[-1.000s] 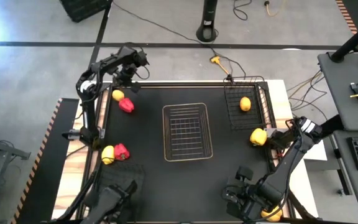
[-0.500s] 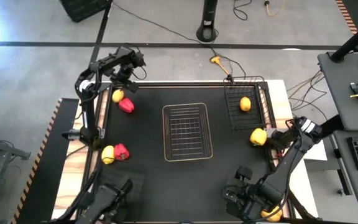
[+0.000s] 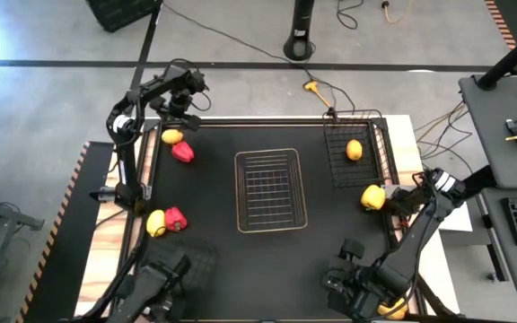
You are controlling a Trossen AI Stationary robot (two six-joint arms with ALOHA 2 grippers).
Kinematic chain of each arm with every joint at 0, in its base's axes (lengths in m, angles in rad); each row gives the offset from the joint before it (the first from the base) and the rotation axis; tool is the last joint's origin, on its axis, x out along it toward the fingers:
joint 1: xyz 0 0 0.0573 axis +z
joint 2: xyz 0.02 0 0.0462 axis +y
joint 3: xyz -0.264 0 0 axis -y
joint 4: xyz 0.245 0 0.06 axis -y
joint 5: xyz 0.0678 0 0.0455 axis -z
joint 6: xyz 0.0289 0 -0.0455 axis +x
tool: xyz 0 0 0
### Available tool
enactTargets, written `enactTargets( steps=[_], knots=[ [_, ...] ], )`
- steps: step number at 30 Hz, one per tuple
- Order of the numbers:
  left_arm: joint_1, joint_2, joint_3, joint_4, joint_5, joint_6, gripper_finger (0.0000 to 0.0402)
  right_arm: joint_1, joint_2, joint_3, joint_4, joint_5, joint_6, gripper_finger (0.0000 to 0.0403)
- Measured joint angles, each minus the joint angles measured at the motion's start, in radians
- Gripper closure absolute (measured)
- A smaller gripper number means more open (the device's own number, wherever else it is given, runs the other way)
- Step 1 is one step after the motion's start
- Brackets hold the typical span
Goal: Sort produce into baskets
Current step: Put the top lemon into the top black wire basket
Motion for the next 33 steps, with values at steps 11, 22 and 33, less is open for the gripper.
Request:
enactTargets(
  steps=[11,22,33],
  knots=[
    [-0.005,0.011,-0.064,0.045,0.039,0.029,0.0148,-0.004,0.000,0.000,0.000,0.031,-0.001,0.0030],
    [0.007,0.015,-0.096,0.103,0.020,-0.086,0.0122,-0.004,0.000,0.000,-0.001,0.025,-0.007,0.0030],
    [-0.006,-0.029,-0.028,-0.050,-0.057,-0.022,0.0110,-0.004,0.000,0.000,-0.009,0.049,-0.014,0.0030]
  ],
)
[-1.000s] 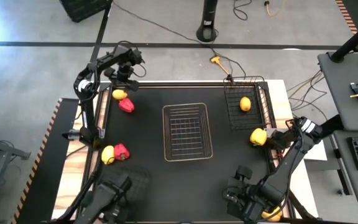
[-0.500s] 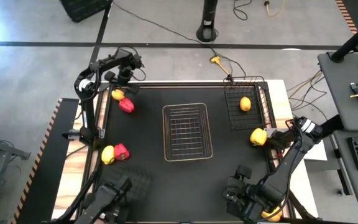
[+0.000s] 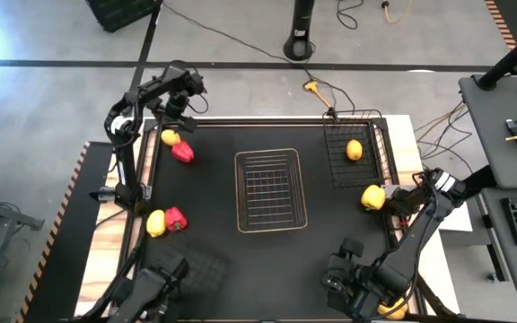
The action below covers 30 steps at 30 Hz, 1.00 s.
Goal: Sort produce into baskets
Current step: Put the top lemon into the top black wire basket
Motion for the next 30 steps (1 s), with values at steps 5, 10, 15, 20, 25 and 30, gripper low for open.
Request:
enactTargets(
  steps=[5,10,15,20,25,30],
  knots=[
    [-0.001,0.000,0.000,0.012,-0.001,-0.042,0.0085,-0.001,0.000,-0.001,0.000,0.001,-0.001,0.0030],
    [-0.010,0.000,-0.001,0.025,0.100,-0.121,0.0075,-0.002,0.000,-0.002,0.000,0.002,-0.002,0.0030],
    [-0.048,-0.055,-0.018,0.014,0.018,-0.253,0.0083,0.005,0.000,-0.019,0.000,0.015,-0.016,0.0030],
    [-0.060,-0.204,-0.090,0.043,0.000,-0.425,0.0101,0.033,0.000,-0.077,0.001,0.019,0.005,0.0030],
    [-0.067,-0.350,-0.258,0.298,0.135,-0.542,0.0121,0.053,0.000,-0.138,0.001,0.018,0.069,0.0030],
    [-0.048,-0.360,-0.370,0.466,0.216,-0.609,0.0141,0.053,0.000,-0.152,0.002,-0.006,0.096,0.0030]
  ],
)
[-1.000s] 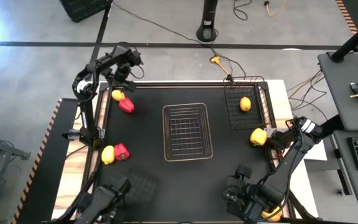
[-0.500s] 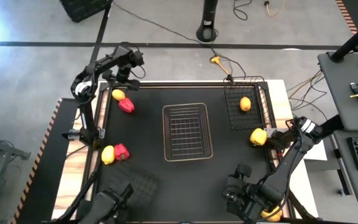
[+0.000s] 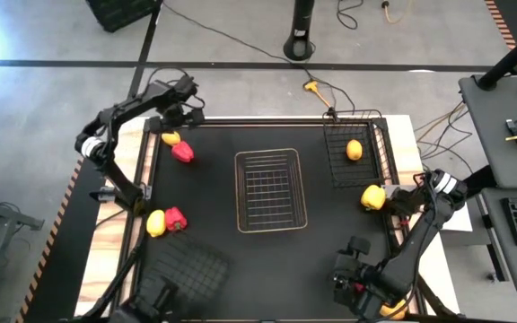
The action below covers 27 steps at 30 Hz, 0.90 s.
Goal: Sort produce into baskets
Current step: Put the top lemon into the top black wire basket
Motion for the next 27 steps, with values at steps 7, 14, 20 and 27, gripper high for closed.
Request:
enactTargets(
  steps=[7,14,20,27],
  knots=[
    [0.048,0.015,-0.004,0.048,-0.108,-0.060,0.0149,-0.026,0.000,0.031,-0.001,0.007,-0.067,0.0030],
    [0.084,0.015,0.033,0.079,-0.121,-0.112,0.0149,-0.100,-0.019,0.097,-0.077,0.061,-0.235,0.0030],
    [0.069,0.018,0.009,0.083,-0.164,-0.051,0.0152,-0.240,-0.102,0.064,-0.278,0.132,-0.317,0.0043],
    [0.066,0.018,0.008,0.070,-0.164,-0.026,0.0153,-0.324,-0.244,-0.035,-0.261,0.230,-0.554,0.0056]
  ],
)
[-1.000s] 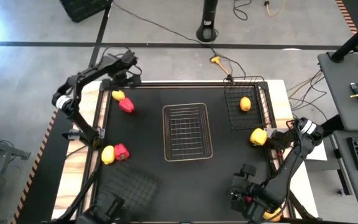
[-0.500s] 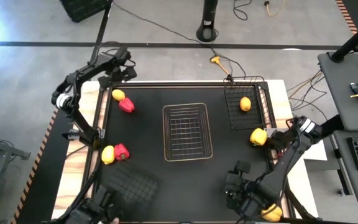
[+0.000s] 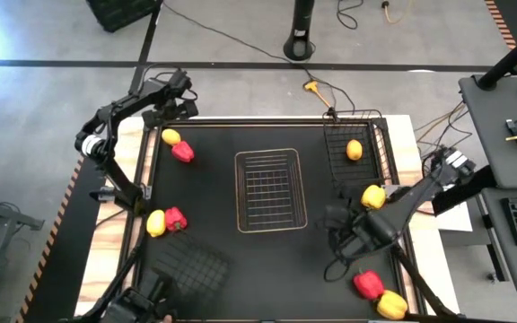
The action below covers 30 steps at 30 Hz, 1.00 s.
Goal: Sort produce into baskets
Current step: Put the top lemon into the top black wire basket
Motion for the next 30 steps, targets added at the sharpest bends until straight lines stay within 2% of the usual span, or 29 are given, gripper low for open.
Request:
enactTargets(
  steps=[3,8,13,17,22,30],
  knots=[
    [0.000,0.000,0.000,-0.045,0.030,-0.012,0.0153,-0.020,-0.081,-0.065,0.010,0.066,-0.041,0.0057],
    [-0.007,0.000,-0.010,-0.077,0.145,-0.111,0.0153,-0.024,-0.210,-0.193,0.065,0.169,-0.059,0.0058],
    [0.000,0.001,-0.031,-0.081,0.135,-0.213,0.0153,-0.024,-0.316,-0.315,0.138,0.173,-0.069,0.0058],
    [0.007,0.008,-0.018,-0.088,0.145,-0.305,0.0153,-0.024,-0.383,-0.369,0.130,0.194,-0.084,0.0058],
    [-0.007,0.008,-0.018,-0.091,0.153,-0.418,0.0153,-0.024,-0.462,-0.354,0.126,0.216,-0.160,0.0058],
    [-0.052,0.016,0.056,-0.064,0.127,-0.519,0.0153,-0.035,-0.572,-0.180,0.126,0.218,-0.187,0.0058]
  ],
)
